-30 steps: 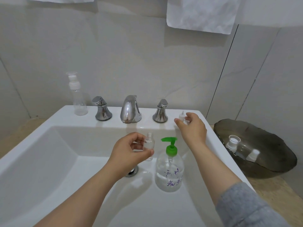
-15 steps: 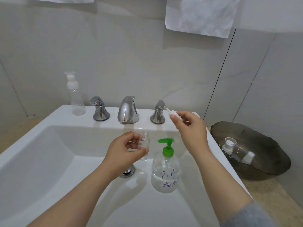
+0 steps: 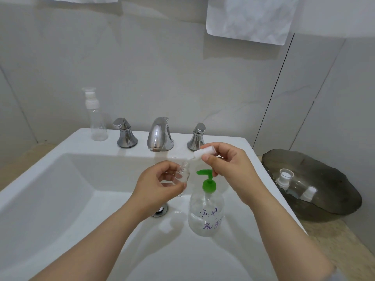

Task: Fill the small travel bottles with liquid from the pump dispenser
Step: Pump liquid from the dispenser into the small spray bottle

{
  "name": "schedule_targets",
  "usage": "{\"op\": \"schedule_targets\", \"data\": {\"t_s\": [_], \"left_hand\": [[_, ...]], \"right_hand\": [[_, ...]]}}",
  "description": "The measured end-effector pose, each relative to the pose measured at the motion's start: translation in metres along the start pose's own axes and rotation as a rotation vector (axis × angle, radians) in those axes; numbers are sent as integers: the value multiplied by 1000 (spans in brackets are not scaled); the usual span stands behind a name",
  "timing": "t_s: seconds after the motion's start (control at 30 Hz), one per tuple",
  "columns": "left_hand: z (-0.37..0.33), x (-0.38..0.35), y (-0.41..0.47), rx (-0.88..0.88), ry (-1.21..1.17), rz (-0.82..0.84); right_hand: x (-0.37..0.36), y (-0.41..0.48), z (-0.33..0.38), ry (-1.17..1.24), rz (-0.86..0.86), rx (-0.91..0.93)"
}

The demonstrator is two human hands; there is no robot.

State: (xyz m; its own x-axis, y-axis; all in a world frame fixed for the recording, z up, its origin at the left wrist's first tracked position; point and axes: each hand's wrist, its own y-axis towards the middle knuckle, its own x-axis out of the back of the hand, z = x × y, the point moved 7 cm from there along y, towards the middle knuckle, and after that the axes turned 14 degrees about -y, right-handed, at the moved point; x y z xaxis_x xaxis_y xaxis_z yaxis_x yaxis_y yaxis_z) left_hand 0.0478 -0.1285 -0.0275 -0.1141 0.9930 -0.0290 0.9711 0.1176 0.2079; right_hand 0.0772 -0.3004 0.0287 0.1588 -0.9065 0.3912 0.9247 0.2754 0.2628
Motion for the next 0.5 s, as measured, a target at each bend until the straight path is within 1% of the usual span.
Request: {"op": "schedule_targets", "data": {"t_s": [0.17,0.37,0.5], "left_hand": [[0,-4,-2,-5,-3,20],[-1,-8,-2,-14,-9,52],[-4,-10,-4,-38,-4,58]], "right_hand": [[-4,-1,1,-114,-24,23],[-9,-4,5,-219,3,69],[-8,-4,6,-253,-40,96]]}}
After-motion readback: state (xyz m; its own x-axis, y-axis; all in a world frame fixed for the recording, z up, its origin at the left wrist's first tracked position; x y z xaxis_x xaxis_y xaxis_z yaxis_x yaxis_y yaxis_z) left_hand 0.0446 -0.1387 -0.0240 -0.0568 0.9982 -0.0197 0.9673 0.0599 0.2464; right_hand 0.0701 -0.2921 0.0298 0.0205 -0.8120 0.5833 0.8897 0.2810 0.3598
